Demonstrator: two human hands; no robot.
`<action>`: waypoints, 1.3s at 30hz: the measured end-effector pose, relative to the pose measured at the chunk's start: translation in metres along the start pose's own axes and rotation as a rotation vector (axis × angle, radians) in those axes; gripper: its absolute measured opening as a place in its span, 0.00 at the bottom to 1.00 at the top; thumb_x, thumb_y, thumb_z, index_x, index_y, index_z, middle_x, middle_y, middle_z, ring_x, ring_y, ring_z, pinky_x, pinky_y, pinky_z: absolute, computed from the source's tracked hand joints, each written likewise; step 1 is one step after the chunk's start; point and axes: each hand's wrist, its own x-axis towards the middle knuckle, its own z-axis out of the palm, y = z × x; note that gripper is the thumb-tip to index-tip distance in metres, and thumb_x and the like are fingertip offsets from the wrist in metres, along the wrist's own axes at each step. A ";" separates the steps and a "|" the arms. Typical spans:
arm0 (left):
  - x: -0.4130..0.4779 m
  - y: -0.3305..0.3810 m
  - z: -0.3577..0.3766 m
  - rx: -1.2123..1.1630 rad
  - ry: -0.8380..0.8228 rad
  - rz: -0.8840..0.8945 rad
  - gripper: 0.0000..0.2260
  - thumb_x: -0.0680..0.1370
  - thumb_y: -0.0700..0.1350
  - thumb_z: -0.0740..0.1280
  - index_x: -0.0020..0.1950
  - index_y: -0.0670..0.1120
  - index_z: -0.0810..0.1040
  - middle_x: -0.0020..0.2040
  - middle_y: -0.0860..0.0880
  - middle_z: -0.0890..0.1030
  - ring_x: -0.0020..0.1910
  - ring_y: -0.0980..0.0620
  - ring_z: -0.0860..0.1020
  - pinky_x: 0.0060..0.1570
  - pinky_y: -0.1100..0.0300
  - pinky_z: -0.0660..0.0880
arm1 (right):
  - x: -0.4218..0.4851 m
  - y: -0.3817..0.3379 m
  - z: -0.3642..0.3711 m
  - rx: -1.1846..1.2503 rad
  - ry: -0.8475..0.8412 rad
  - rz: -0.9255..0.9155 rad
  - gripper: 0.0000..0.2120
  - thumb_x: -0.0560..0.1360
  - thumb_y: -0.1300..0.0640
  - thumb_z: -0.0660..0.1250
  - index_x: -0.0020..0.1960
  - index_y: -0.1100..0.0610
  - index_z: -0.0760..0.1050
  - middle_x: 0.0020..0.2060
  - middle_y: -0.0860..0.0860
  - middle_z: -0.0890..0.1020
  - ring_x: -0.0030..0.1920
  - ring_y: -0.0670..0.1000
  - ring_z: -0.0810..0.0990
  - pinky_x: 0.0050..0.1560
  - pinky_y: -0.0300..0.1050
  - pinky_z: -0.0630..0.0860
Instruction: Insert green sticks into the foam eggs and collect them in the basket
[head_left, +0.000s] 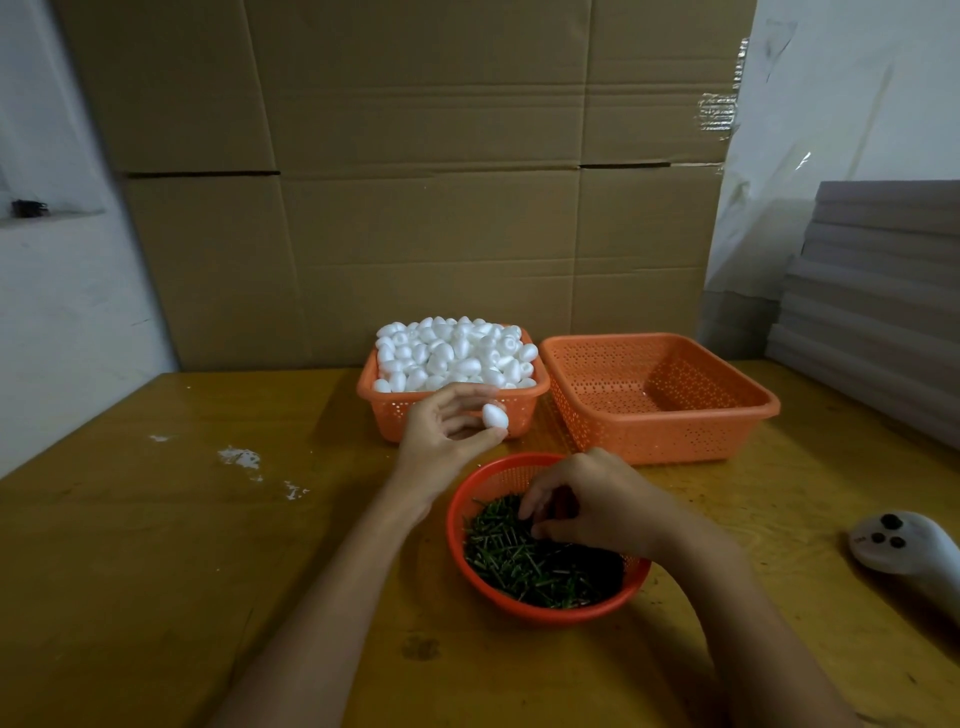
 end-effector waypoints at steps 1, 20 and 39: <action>0.000 0.000 0.000 -0.003 0.004 -0.001 0.18 0.72 0.33 0.80 0.56 0.50 0.84 0.56 0.49 0.87 0.54 0.48 0.87 0.52 0.61 0.82 | 0.000 0.000 0.000 0.001 0.000 -0.002 0.10 0.73 0.55 0.78 0.52 0.43 0.85 0.46 0.36 0.86 0.50 0.34 0.82 0.53 0.35 0.79; -0.003 0.006 0.001 0.008 -0.009 0.012 0.15 0.73 0.34 0.80 0.51 0.53 0.88 0.54 0.49 0.88 0.53 0.50 0.87 0.51 0.62 0.81 | 0.000 -0.001 0.000 0.003 0.000 -0.008 0.10 0.74 0.56 0.77 0.53 0.43 0.85 0.46 0.35 0.86 0.50 0.32 0.81 0.53 0.33 0.78; -0.004 0.009 0.000 -0.033 -0.049 0.067 0.16 0.71 0.29 0.79 0.47 0.50 0.85 0.54 0.45 0.88 0.57 0.47 0.86 0.56 0.60 0.81 | -0.001 0.000 0.000 0.018 -0.004 -0.014 0.11 0.74 0.57 0.77 0.53 0.43 0.84 0.45 0.36 0.86 0.50 0.32 0.82 0.53 0.34 0.78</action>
